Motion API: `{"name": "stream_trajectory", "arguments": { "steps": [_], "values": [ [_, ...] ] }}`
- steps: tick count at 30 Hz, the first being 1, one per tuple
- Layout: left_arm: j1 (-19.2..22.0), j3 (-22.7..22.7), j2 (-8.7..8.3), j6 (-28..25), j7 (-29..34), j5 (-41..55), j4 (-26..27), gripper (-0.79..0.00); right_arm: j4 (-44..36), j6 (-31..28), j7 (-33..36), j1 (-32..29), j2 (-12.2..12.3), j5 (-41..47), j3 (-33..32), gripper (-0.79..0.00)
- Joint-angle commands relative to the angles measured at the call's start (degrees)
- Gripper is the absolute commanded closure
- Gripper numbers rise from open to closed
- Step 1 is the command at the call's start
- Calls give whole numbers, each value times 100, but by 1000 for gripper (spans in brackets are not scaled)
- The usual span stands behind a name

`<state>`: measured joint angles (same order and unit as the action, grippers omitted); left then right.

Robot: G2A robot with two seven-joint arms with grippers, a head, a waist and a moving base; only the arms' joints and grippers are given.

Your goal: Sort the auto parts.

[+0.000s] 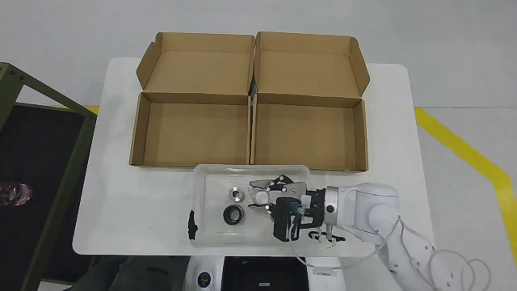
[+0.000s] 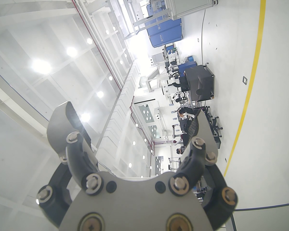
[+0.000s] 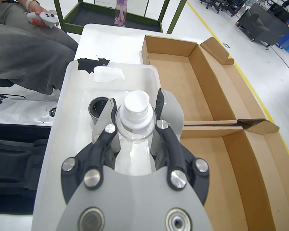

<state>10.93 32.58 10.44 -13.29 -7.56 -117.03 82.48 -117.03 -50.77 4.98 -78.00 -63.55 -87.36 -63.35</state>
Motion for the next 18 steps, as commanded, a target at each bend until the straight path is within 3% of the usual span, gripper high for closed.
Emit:
{"name": "stream_trajectory", "arguments": {
  "steps": [1, 18],
  "values": [
    [0, 0, 0, 0, 0, 0, 0, -785, -18, 8, -41, 51, 1, 50, -6, 0],
    [0, 0, 0, 0, 0, 0, 0, -785, -78, 219, -317, 383, 70, 661, -698, 0]
  ]
}}
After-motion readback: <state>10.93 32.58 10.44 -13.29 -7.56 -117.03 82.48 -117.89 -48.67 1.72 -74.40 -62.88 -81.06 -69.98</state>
